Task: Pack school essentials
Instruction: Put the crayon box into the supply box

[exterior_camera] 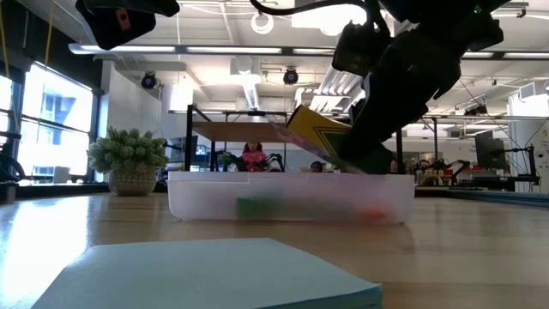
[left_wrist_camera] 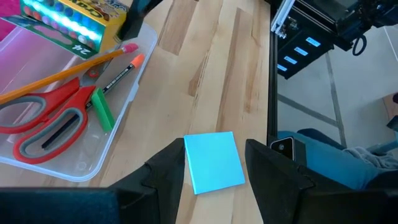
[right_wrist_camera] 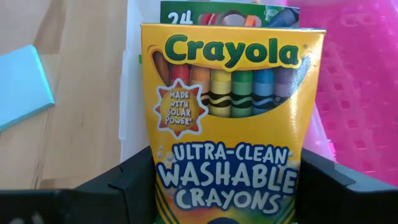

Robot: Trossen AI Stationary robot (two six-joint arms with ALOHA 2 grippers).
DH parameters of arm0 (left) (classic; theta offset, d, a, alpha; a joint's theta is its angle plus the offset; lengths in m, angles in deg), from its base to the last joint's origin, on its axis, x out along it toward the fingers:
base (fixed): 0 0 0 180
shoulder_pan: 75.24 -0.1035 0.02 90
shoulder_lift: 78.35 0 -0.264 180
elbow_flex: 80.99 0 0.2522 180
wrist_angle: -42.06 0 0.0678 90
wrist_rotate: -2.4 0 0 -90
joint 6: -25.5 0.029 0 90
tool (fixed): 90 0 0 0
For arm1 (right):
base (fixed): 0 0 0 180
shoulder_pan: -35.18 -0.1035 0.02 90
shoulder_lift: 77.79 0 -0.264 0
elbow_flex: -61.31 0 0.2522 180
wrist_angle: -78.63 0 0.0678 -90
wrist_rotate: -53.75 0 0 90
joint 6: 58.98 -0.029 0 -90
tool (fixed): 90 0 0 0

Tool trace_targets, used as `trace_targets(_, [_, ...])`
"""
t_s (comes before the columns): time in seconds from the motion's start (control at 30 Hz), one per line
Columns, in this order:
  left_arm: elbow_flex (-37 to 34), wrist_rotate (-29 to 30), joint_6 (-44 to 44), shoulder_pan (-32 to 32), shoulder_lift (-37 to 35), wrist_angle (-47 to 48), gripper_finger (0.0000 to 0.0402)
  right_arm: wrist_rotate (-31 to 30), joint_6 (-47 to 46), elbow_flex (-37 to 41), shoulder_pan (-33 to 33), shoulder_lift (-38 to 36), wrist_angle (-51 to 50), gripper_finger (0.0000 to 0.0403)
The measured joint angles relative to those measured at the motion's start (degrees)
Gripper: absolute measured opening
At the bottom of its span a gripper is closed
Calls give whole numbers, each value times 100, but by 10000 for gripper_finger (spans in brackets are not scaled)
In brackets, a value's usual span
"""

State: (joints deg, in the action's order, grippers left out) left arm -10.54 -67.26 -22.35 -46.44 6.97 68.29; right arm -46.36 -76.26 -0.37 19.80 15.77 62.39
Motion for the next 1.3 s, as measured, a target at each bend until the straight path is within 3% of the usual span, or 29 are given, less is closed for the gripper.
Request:
trace_targets(0.33, [0,0,-5,-1,0,0,156,-32,261,0,13,0,35,324])
trace_targets(1.3, [0,-20,1,0,0,-7,156,-47,579,0,11,0,39,327])
